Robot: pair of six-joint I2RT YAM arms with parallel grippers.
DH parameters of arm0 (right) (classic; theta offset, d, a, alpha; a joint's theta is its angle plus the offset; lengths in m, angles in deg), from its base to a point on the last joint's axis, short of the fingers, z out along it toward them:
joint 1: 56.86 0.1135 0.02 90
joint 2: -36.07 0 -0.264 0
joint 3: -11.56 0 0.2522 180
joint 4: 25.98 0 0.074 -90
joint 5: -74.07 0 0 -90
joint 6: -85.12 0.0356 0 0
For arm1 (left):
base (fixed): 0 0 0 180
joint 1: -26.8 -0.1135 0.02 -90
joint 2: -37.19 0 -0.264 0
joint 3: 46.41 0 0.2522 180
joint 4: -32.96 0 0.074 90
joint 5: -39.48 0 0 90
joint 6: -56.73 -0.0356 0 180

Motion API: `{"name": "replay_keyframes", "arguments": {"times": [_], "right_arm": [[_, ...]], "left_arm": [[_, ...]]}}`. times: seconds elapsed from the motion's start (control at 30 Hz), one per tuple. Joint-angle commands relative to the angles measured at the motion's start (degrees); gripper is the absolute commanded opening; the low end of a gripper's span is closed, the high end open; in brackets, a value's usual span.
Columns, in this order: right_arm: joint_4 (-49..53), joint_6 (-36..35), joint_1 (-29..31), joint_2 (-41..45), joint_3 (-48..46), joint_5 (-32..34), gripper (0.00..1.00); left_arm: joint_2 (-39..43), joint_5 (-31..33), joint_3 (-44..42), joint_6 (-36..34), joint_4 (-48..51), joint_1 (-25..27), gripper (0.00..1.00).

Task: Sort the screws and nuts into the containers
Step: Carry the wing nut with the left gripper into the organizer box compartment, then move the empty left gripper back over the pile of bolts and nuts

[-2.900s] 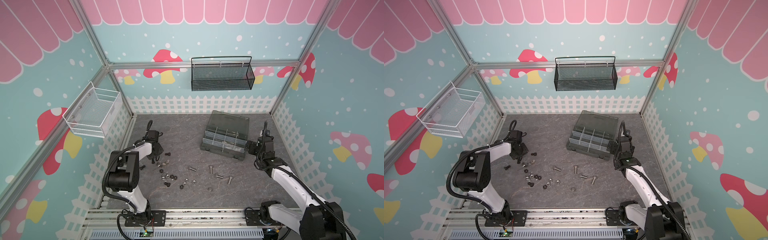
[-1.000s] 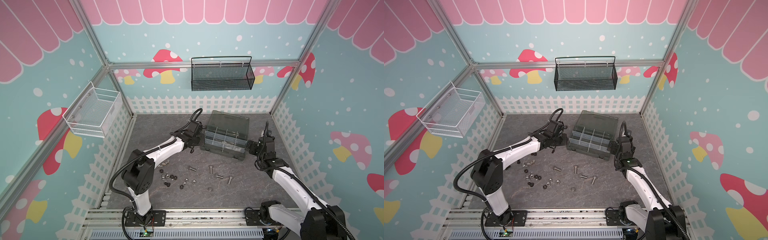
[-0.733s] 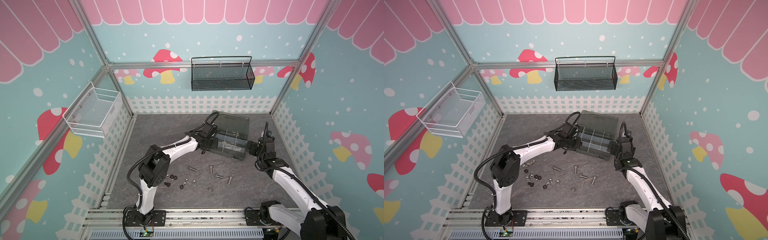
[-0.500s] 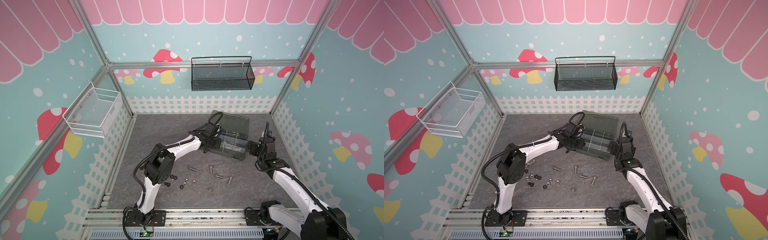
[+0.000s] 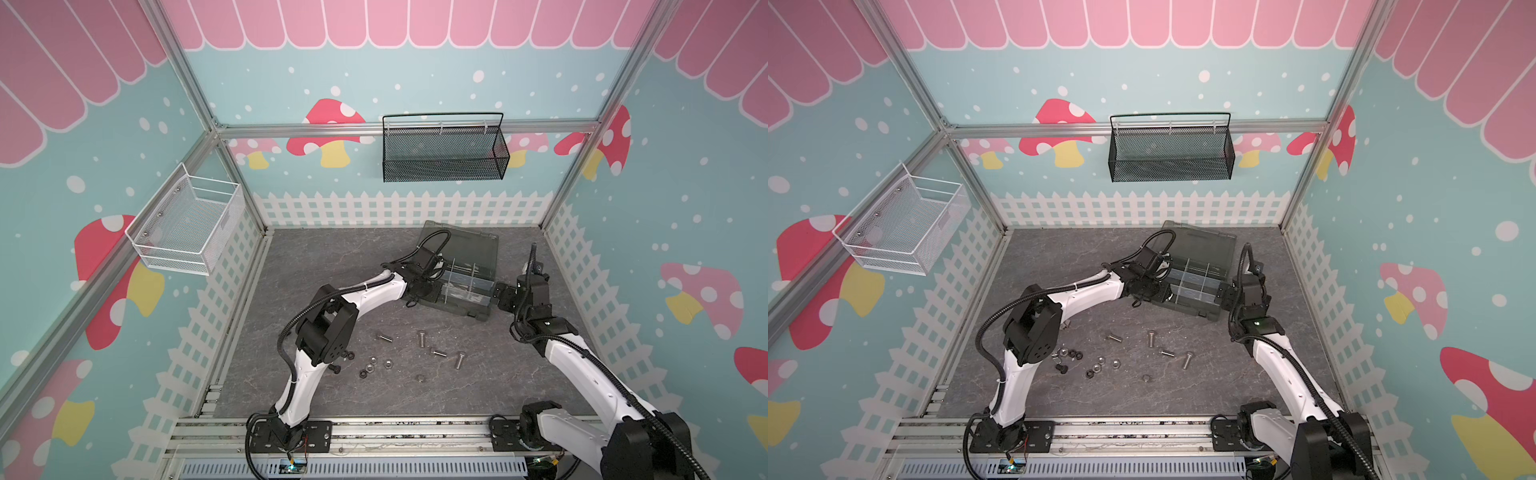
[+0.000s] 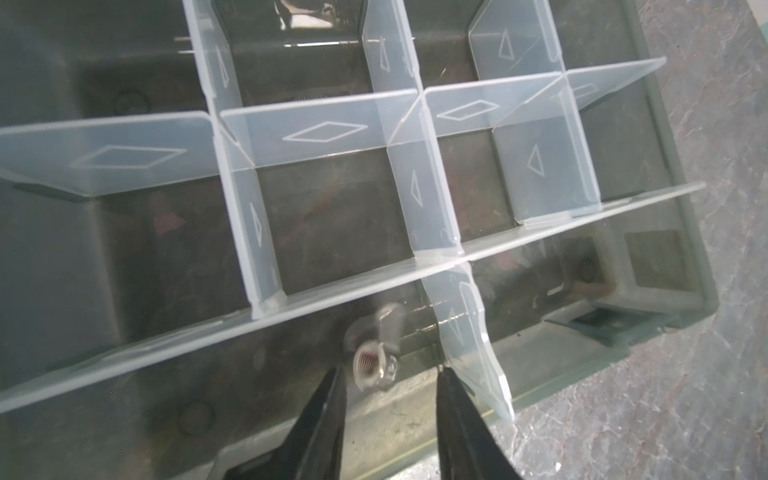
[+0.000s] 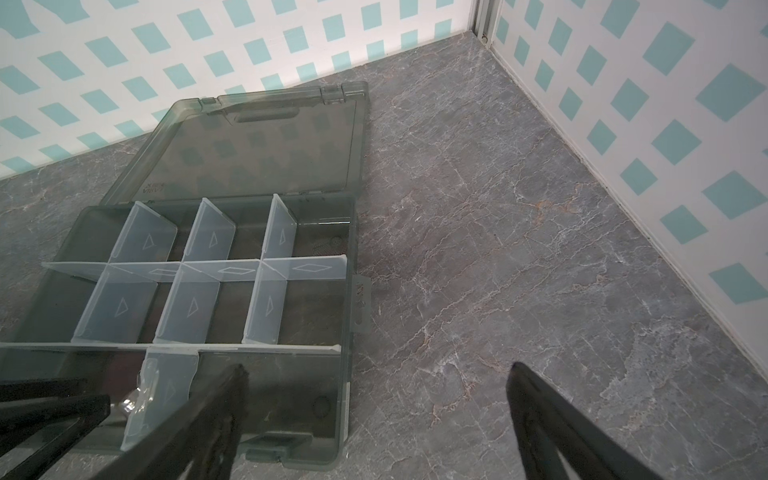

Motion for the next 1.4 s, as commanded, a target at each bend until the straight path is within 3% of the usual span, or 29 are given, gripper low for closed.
{"name": "replay_keyframes", "arguments": {"times": [0.0, 0.33, 0.7, 0.97, 1.17, 1.37], "right_arm": [[0.5, 1.0, 0.3, 0.3, 0.6, 0.7, 0.98], [2.2, 1.3, 0.3, -1.9, 1.9, 0.9, 0.98], [3.6, 1.8, 0.3, -6.6, 4.4, 0.7, 0.98], [4.7, 3.1, 0.3, -9.2, 5.3, -0.3, 0.98], [5.6, 3.3, 0.3, -11.2, 5.8, -0.5, 0.98], [6.1, 3.0, 0.3, -11.9, 6.3, -0.6, 0.98]], "left_arm": [[0.5, 0.9, 1.4, -1.2, 0.9, 0.1, 0.42], [10.6, 6.9, -4.9, 2.2, 0.1, 0.1, 0.46], [28.4, 17.3, -24.4, 12.3, -0.1, -2.6, 0.62], [35.5, 20.0, -31.8, 19.0, 8.3, -5.6, 0.81], [38.5, 22.3, -36.3, 21.2, 13.3, -6.3, 0.81], [40.5, 20.9, -42.0, 21.9, 14.2, -11.8, 0.77]]}}
